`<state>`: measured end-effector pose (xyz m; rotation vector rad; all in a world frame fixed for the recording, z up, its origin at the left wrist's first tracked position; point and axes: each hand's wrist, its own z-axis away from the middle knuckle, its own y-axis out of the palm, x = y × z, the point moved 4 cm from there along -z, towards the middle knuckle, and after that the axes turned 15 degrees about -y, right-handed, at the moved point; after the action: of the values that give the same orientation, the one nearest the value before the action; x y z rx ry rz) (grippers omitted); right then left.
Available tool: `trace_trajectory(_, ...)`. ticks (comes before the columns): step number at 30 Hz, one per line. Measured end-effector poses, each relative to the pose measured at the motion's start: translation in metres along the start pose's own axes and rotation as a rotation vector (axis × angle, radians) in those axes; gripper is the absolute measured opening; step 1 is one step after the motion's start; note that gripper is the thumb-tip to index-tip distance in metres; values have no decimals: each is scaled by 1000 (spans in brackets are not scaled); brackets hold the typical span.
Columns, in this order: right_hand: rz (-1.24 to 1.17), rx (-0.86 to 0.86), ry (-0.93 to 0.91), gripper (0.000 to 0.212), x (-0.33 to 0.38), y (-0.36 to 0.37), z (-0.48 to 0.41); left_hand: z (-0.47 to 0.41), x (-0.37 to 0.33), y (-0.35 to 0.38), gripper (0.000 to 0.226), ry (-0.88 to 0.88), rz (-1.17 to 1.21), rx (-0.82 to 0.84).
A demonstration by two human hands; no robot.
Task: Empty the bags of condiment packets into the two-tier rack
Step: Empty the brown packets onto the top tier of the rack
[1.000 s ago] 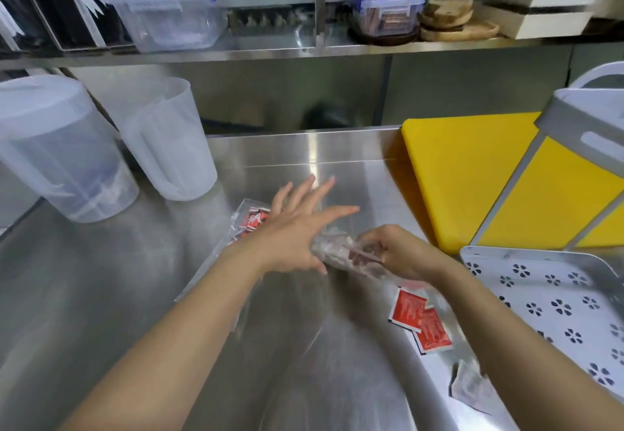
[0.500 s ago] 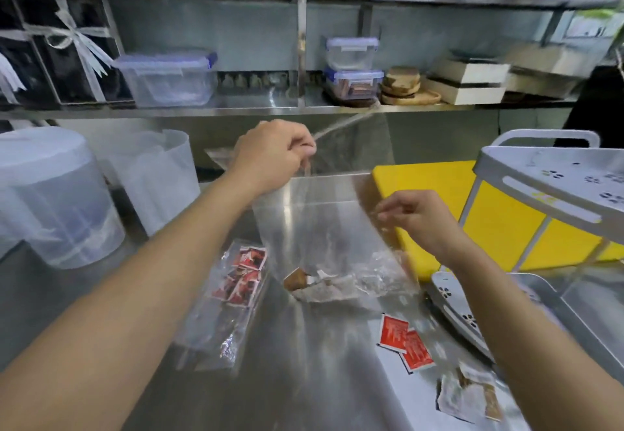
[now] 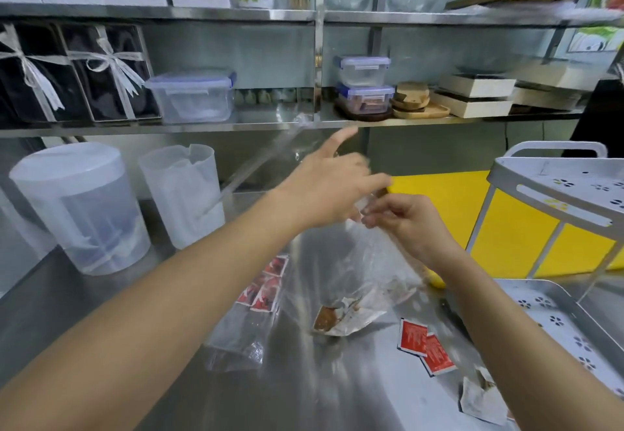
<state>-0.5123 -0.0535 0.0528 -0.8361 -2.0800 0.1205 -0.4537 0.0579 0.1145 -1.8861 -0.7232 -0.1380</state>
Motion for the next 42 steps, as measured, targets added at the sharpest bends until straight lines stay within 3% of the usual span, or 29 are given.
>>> trace_trajectory(1, -10, 6, 9, 11, 0, 0, 3, -1, 4, 3, 14, -40, 51, 64)
trace_trajectory(2, -16, 14, 25, 12, -3, -3, 8, 0, 10, 4, 9, -98, 120, 95)
trace_trajectory(4, 37, 83, 96, 15, -14, -9, 18, 2, 20, 6, 25, -186, 228, 104)
trace_trajectory(7, 192, 239, 307, 10, -45, -14, 45, 4, 30, 9, 23, -221, 266, 66)
trace_trajectory(10, 257, 199, 410, 14, -65, -18, 66, 8, 37, 13, 18, -232, 245, 63)
trace_trajectory(16, 337, 89, 363, 8, -49, -25, 55, 18, 63, 15, 12, -366, 297, 116)
trace_trajectory(21, 446, -221, 16, 5, 6, -46, 23, 39, 106, 13, 6, -632, 540, 86)
trace_trajectory(22, 470, -212, -6, 6, 11, -46, 17, 44, 110, 16, 4, -661, 577, 109)
trace_trajectory(25, 643, 42, 32, 9, 11, -36, 9, 55, 108, 30, 9, -676, 555, 215)
trace_trajectory(28, 671, -86, -49, 12, 12, -42, 8, 58, 105, 37, 10, -712, 564, 143)
trace_trajectory(31, 725, 42, -1, 12, 6, -36, 10, 58, 102, 43, 12, -680, 491, 126)
trace_trajectory(34, 665, -52, 16, 12, 7, -43, 10, 56, 98, 45, 11, -677, 507, 78)
trace_trajectory(37, 674, 48, 18, 10, 7, -41, 12, 52, 89, 48, 11, -657, 448, 110)
trace_trajectory(40, 637, -8, 8, 9, 12, -45, 17, 43, 75, 44, 4, -626, 458, 52)
trace_trajectory(42, 600, -59, 11, 9, 17, -50, 18, 34, 61, 43, 28, -550, 406, 70)
